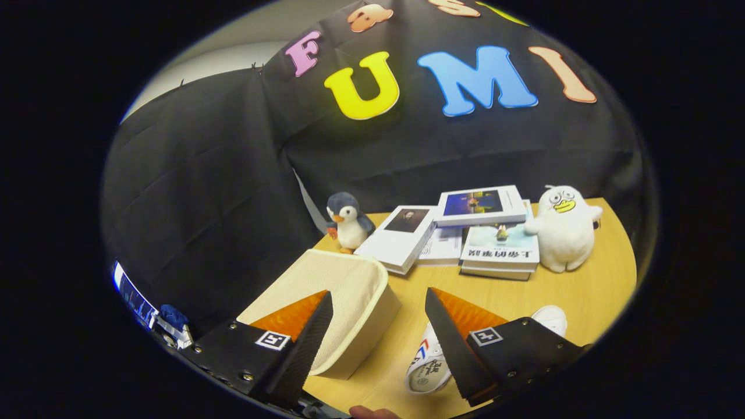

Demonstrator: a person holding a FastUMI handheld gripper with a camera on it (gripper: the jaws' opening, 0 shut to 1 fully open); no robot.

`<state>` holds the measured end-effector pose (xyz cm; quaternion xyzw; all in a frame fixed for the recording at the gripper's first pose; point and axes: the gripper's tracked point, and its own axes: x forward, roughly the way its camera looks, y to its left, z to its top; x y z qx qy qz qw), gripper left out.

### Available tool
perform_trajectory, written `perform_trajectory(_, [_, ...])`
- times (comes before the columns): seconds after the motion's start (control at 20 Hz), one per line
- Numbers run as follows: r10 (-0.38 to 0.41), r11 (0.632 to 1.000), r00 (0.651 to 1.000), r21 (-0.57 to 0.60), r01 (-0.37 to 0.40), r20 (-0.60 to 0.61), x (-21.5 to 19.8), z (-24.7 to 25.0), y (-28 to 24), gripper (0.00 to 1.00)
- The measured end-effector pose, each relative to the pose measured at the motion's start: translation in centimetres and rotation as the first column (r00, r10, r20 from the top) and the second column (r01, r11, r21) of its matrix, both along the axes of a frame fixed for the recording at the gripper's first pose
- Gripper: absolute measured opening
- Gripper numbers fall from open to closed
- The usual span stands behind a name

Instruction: Open the storage box then place both shoes into the box .Put the left shoe in first, then the right shoe, with the right side of both shoes facing outward in a uniform manner.

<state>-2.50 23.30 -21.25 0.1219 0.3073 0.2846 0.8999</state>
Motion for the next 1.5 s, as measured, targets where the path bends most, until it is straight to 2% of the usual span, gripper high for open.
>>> perform_trajectory(0.2, [0.038, 0.998, 0.987, 0.058, -0.030, -0.154, -1.2, -3.2, 2.5, 0.96])
perform_trajectory(0.45, [0.089, 0.987, 0.951, 0.152, -0.045, -0.297, -2.0, -6.1, 4.8, 0.96])
perform_trajectory(0.65, [0.123, 0.964, 0.891, 0.264, -0.003, -0.438, -3.0, -7.5, 6.7, 0.96])
perform_trajectory(0.9, [0.179, 0.903, 0.788, 0.416, 0.105, -0.589, -3.4, -7.6, 8.6, 0.95])
perform_trajectory(0.95, [0.186, 0.889, 0.778, 0.440, 0.127, -0.600, -3.1, -7.4, 8.8, 0.95])
perform_trajectory(1.0, [0.188, 0.881, 0.768, 0.451, 0.144, -0.612, -3.1, -7.3, 8.9, 0.86])
perform_trajectory(1.05, [0.187, 0.876, 0.760, 0.455, 0.157, -0.623, -3.0, -7.1, 8.8, 0.82])
perform_trajectory(1.1, [0.189, 0.869, 0.760, 0.466, 0.165, -0.622, -2.8, -6.6, 8.9, 0.69])
perform_trajectory(1.15, [0.197, 0.865, 0.766, 0.476, 0.159, -0.612, -2.6, -5.9, 8.4, 0.62])
perform_trajectory(1.3, [0.201, 0.848, 0.801, 0.510, 0.147, -0.564, -2.1, -3.9, 8.6, 0.30])
perform_trajectory(1.35, [0.215, 0.844, 0.802, 0.520, 0.135, -0.557, -2.1, -3.2, 8.6, 0.22])
perform_trajectory(1.4, [0.230, 0.836, 0.806, 0.535, 0.124, -0.546, -2.3, -2.3, 8.7, 0.19])
perform_trajectory(1.5, [0.245, 0.835, 0.819, 0.542, 0.093, -0.518, -2.2, -0.7, 8.9, 0.19])
